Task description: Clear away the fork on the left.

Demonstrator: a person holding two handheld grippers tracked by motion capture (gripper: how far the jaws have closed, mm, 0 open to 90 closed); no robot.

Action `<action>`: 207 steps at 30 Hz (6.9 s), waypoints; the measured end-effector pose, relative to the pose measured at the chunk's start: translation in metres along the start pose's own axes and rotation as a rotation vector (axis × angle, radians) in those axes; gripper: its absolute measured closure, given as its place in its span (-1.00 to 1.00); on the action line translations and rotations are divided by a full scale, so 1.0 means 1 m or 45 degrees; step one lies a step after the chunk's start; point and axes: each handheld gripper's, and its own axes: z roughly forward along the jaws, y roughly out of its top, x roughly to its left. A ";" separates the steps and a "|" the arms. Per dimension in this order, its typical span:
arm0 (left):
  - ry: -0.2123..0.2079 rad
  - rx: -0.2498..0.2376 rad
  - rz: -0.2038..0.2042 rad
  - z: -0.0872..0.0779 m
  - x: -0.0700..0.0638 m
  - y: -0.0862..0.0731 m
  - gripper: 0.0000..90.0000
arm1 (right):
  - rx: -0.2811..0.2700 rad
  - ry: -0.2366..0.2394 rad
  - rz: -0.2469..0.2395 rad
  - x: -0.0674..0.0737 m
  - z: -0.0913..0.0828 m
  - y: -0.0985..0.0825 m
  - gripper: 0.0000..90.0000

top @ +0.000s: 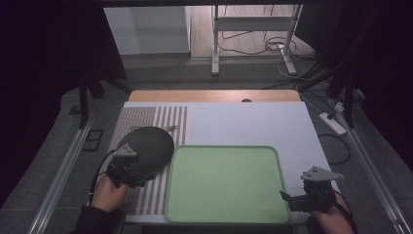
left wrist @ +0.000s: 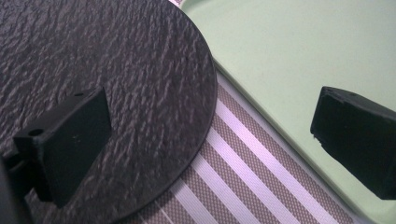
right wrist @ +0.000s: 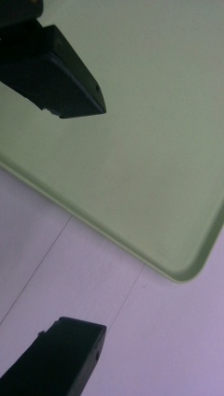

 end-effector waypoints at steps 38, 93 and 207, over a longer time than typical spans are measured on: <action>0.024 0.093 0.077 0.070 0.043 0.088 -1.00 | 0.016 0.005 -0.008 0.000 0.001 0.000 -1.00; 0.090 0.294 0.048 0.150 0.120 0.146 0.97 | 0.007 0.014 -0.005 0.000 0.000 -0.001 -1.00; -0.009 0.105 0.005 0.021 0.091 0.067 0.86 | 0.002 0.020 -0.025 0.001 -0.001 -0.001 -1.00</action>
